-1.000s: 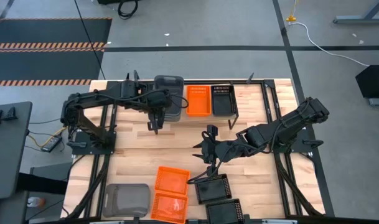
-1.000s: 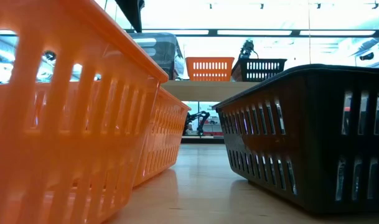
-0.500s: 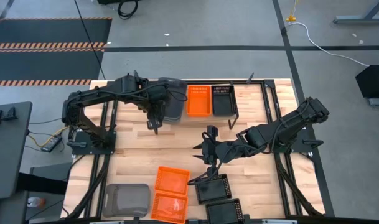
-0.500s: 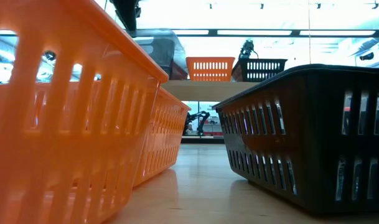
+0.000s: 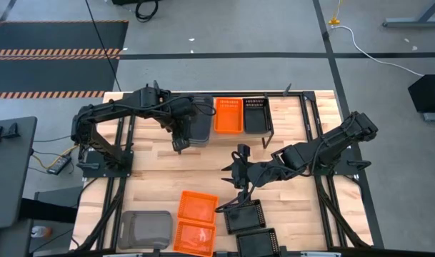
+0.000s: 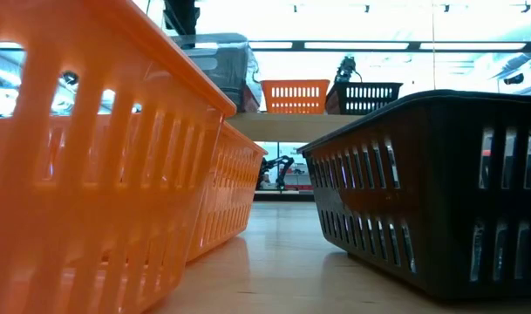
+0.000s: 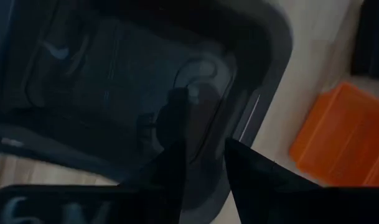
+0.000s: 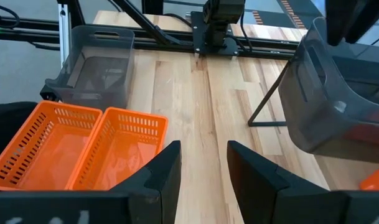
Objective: Stack baskets on shelf by color
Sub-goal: Stack the top black transparent bin on the black transparent bin on the shelf, then stack the top orange bin on the top orange bin on the shelf
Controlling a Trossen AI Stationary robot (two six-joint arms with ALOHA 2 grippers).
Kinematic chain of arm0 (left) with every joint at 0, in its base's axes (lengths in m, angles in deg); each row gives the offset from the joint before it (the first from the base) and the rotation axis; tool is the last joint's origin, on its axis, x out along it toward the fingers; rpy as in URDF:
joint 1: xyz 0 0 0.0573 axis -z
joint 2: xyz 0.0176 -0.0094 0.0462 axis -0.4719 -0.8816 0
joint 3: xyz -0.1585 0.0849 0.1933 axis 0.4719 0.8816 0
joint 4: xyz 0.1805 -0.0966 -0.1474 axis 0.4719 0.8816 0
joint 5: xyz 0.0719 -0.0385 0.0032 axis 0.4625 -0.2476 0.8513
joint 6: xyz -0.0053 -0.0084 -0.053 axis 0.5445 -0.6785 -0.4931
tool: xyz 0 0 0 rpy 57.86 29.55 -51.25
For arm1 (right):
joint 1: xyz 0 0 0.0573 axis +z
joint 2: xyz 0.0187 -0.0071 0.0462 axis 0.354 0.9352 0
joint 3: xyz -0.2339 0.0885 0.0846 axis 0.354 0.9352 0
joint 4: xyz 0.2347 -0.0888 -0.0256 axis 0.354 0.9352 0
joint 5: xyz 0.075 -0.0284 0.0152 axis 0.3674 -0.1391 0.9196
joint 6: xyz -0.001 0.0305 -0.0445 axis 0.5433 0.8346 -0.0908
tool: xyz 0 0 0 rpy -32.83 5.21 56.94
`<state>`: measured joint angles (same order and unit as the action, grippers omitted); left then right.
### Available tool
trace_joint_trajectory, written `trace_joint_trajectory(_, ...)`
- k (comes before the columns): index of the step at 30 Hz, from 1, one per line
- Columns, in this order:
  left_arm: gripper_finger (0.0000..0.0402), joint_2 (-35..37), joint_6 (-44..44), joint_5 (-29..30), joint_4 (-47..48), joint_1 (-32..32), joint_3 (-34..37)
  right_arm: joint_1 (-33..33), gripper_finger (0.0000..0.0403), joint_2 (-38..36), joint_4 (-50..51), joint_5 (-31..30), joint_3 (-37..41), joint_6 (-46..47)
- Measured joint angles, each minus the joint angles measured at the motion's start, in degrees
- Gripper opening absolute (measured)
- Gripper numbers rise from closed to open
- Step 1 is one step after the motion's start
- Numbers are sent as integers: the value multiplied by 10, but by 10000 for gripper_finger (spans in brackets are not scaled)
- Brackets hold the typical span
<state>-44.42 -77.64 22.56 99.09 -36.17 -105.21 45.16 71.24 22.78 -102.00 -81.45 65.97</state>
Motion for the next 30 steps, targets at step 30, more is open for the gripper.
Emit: trace_joint_trajectory(30, 117, 14, -160, 91, -37, 270, 0, 2, 136, 0, 6, 0, 0, -6)
